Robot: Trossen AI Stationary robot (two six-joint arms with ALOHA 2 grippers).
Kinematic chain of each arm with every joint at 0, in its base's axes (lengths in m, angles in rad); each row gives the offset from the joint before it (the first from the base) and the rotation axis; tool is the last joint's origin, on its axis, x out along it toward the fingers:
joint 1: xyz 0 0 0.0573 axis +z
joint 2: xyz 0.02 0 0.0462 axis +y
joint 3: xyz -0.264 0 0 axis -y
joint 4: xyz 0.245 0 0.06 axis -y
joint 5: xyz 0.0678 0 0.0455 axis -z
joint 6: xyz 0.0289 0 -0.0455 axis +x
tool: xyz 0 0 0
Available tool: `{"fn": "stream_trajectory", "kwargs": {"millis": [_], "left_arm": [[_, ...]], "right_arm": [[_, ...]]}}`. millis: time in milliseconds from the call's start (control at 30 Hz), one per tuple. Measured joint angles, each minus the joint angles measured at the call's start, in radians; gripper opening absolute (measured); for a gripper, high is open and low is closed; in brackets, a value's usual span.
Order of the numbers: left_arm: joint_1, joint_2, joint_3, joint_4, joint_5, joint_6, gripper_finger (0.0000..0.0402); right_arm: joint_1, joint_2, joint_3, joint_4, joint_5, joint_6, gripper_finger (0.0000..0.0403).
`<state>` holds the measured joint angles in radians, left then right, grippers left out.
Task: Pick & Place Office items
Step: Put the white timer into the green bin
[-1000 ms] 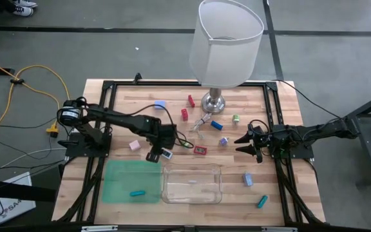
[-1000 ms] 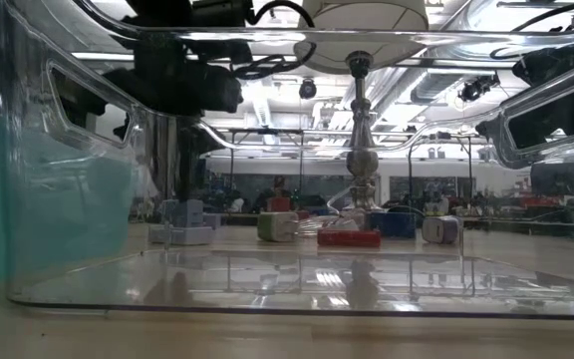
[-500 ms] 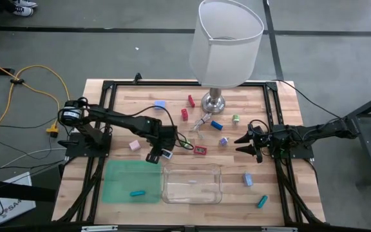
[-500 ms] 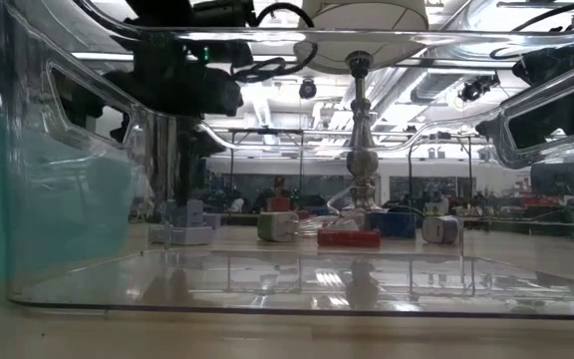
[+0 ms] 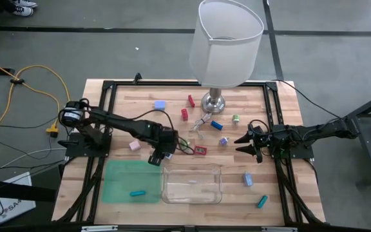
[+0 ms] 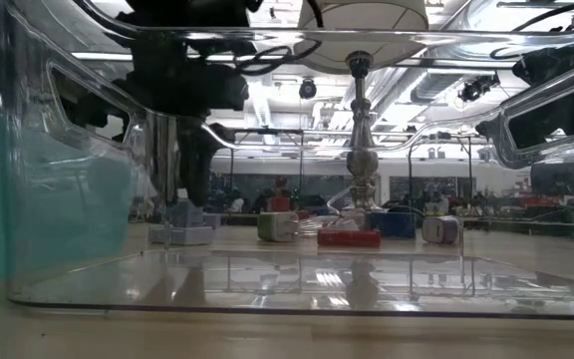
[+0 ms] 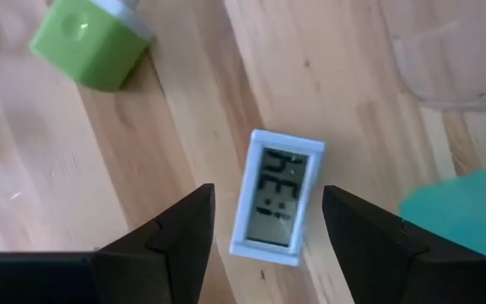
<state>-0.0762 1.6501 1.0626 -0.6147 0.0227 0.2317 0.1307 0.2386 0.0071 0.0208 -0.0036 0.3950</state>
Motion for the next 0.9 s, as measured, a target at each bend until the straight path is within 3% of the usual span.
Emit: {"fn": "stream_trajectory", "kwargs": {"millis": [900], "left_arm": [[-0.033,0.097,0.002,0.056,0.001,-0.040,0.0214]], "right_arm": [[0.000,0.014,0.000,0.009,0.002,0.000,0.0166]]}}
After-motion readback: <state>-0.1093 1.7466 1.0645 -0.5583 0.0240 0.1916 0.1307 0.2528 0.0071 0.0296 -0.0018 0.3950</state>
